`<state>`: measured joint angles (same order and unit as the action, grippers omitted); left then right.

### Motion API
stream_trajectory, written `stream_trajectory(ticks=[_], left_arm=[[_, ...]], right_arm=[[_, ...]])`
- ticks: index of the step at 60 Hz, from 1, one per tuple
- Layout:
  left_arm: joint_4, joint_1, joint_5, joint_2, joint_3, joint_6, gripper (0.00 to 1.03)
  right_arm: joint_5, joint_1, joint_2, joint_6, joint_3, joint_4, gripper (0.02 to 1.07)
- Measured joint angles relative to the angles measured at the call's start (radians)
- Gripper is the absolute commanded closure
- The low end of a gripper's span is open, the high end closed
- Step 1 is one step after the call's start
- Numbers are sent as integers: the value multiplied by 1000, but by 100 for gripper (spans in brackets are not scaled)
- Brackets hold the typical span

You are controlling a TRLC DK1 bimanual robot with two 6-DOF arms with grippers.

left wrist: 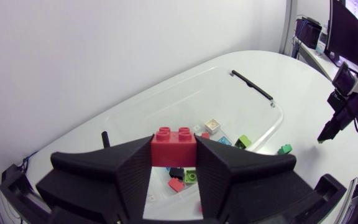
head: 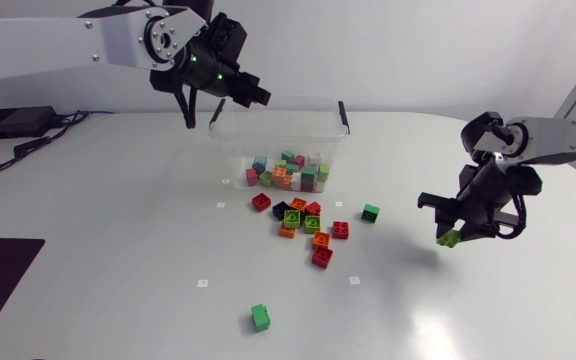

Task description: Place the duplo bricks in the container

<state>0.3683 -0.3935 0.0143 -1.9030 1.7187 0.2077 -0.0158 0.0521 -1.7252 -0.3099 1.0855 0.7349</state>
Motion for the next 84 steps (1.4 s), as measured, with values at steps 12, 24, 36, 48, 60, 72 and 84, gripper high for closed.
stream_trajectory(ticks=[12,24,36,48,60,72,84], left_arm=[[45,0,-18,-93,80,-60,22],[89,10,-23,-106,82,-103,4],[98,30,-24,-10,-9,-106,4],[93,23,7,240,-207,-49,6],[87,7,65,402,-405,60,6],[133,-54,83,493,-597,174,6],[180,-138,86,553,-718,255,6]], right_arm=[[1,-83,28,0,114,52,77],[0,-181,29,-1,253,74,77],[0,-251,-21,-1,413,81,77],[2,-308,-103,0,570,103,77],[16,-360,-175,0,726,107,77],[19,-404,-267,0,867,107,77],[20,-428,-344,4,948,106,77]])
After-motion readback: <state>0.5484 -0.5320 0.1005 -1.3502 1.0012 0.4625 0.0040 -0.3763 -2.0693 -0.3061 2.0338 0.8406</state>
